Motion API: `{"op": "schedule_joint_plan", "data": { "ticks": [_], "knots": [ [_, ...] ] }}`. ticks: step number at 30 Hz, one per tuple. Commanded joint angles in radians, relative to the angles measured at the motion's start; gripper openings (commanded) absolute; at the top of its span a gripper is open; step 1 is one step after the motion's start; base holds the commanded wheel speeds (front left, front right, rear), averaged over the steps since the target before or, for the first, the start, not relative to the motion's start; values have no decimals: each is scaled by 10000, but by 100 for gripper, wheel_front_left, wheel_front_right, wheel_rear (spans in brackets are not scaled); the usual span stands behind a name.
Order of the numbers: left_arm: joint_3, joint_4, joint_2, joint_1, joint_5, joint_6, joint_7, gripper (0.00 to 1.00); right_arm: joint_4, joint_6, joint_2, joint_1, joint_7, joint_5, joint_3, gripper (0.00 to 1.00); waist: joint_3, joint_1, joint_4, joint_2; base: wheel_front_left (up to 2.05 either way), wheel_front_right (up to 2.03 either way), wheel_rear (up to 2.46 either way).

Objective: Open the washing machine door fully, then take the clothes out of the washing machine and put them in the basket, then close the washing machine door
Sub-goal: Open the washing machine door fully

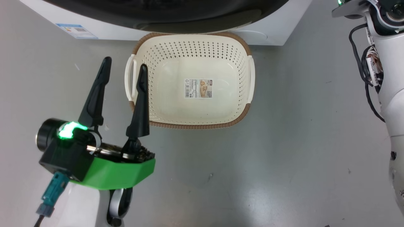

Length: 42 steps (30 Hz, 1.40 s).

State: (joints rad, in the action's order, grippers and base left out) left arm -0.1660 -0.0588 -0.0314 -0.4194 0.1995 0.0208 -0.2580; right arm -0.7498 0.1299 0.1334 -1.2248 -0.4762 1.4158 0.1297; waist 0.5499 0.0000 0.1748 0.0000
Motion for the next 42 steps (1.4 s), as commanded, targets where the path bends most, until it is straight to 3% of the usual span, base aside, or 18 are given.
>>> {"op": "schedule_joint_plan", "data": {
  "ticks": [1, 17, 42],
  "knots": [
    [244, -215, -189, -95, 37, -28, -38, 100, 163, 8, -335, -169, -272, -62, 241, 0, -6, 0, 1, 0, 0, 0, 0],
    [248, -6, -189, 3, -49, -62, -38, 100, 532, 8, -430, 335, -1138, 70, 383, 0, -407, 0, -95, 0, 0, 0, 0],
    [475, 537, -189, 743, -85, -156, -38, 100, 1063, 8, -537, 2344, -1977, 352, 518, 0, -2029, 0, -84, 0, 0, 0, 0]
  ]
}}
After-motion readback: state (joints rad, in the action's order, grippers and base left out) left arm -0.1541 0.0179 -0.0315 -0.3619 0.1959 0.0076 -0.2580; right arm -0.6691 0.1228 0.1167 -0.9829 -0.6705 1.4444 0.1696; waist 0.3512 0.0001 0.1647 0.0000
